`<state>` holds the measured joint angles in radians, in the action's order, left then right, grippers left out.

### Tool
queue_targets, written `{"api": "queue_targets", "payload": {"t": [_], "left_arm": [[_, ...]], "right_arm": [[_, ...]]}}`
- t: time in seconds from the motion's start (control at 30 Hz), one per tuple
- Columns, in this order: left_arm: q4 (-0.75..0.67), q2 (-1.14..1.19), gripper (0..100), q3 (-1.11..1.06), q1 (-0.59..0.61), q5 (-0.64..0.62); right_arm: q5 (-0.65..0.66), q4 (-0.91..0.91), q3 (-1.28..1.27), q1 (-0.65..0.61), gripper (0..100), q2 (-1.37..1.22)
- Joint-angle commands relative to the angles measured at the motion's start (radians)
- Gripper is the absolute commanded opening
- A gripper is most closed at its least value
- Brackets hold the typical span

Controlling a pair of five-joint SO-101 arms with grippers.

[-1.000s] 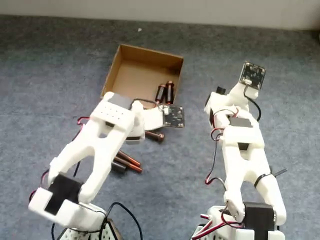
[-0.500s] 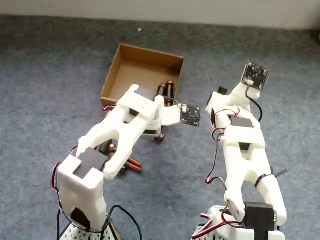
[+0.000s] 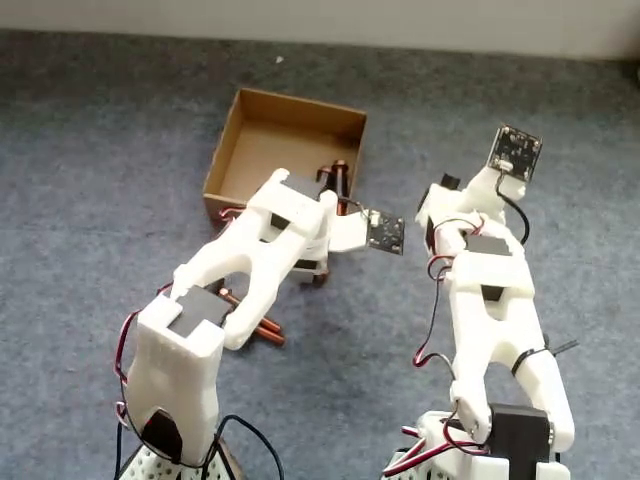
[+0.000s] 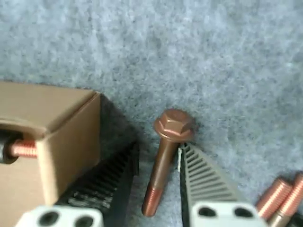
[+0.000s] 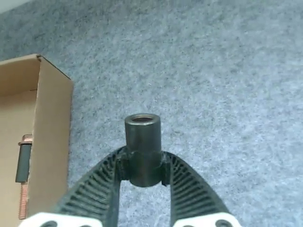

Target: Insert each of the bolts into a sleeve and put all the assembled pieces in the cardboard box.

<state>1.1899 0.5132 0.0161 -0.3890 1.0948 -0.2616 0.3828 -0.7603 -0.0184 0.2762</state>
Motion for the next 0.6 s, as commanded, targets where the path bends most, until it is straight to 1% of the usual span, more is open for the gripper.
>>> {"api": "queue_targets", "payload": {"t": [0.0,0.03,0.07,0.23,0.37,0.47,0.57], "left_arm": [[0.002,0.005,4,0.030,-0.036,0.009],[0.002,0.005,1,0.030,-0.045,0.009],[0.008,0.004,0,0.027,-0.050,0.008],[0.092,-0.004,0,0.024,-0.065,0.008],[0.110,-0.051,0,0.012,-0.059,-0.003],[0.112,-0.122,0,0.002,-0.048,-0.124],[0.117,-0.220,0,-0.027,-0.048,-0.216]], "right_arm": [[-0.012,-0.021,0.050,0.008,0.7,0.059],[-0.012,-0.021,0.050,0.008,0.7,0.059],[-0.012,-0.021,0.050,0.008,0.7,0.059],[-0.012,-0.021,0.050,0.008,0.7,0.059],[-0.014,-0.021,0.050,0.008,0.7,0.059],[-0.014,-0.021,0.050,0.007,0.7,0.059],[-0.014,-0.021,0.050,0.007,0.7,0.059]]}}
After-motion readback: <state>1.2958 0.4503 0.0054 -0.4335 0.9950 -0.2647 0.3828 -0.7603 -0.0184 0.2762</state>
